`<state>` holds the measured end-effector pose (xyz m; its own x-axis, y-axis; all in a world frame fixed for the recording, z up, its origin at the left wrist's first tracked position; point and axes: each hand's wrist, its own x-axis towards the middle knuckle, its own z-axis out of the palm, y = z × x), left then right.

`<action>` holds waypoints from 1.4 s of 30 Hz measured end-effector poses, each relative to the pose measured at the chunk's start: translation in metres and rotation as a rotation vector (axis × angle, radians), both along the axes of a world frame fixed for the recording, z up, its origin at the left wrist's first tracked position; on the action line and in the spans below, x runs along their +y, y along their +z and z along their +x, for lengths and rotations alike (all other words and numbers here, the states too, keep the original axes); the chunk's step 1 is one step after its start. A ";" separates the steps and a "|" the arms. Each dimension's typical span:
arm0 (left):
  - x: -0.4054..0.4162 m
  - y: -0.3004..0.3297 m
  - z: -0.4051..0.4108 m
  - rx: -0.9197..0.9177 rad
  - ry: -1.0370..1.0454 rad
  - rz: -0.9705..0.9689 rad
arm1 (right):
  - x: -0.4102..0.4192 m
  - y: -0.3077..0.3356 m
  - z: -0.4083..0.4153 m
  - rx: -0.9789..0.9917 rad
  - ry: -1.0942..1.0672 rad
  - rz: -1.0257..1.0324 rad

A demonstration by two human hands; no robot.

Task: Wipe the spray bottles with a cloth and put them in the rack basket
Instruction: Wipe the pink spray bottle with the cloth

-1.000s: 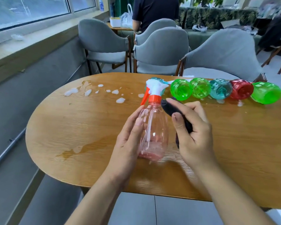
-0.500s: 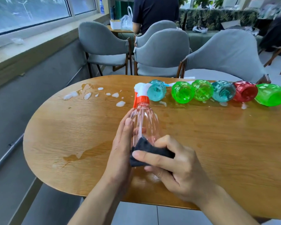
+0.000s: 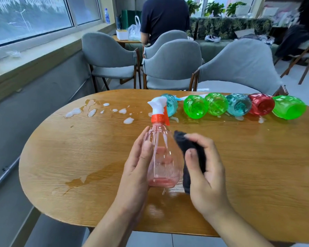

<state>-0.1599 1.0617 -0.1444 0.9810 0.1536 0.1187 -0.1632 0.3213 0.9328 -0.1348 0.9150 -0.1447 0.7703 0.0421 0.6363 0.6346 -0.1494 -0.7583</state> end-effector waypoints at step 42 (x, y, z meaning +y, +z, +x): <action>0.013 0.000 0.002 0.010 0.018 0.113 | -0.001 0.002 0.006 -0.256 0.116 -0.487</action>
<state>-0.1580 1.0749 -0.1445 0.9794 0.1576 0.1264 -0.1584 0.2106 0.9646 -0.1288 0.9135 -0.1425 0.5668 0.4527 0.6883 0.8223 -0.3620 -0.4390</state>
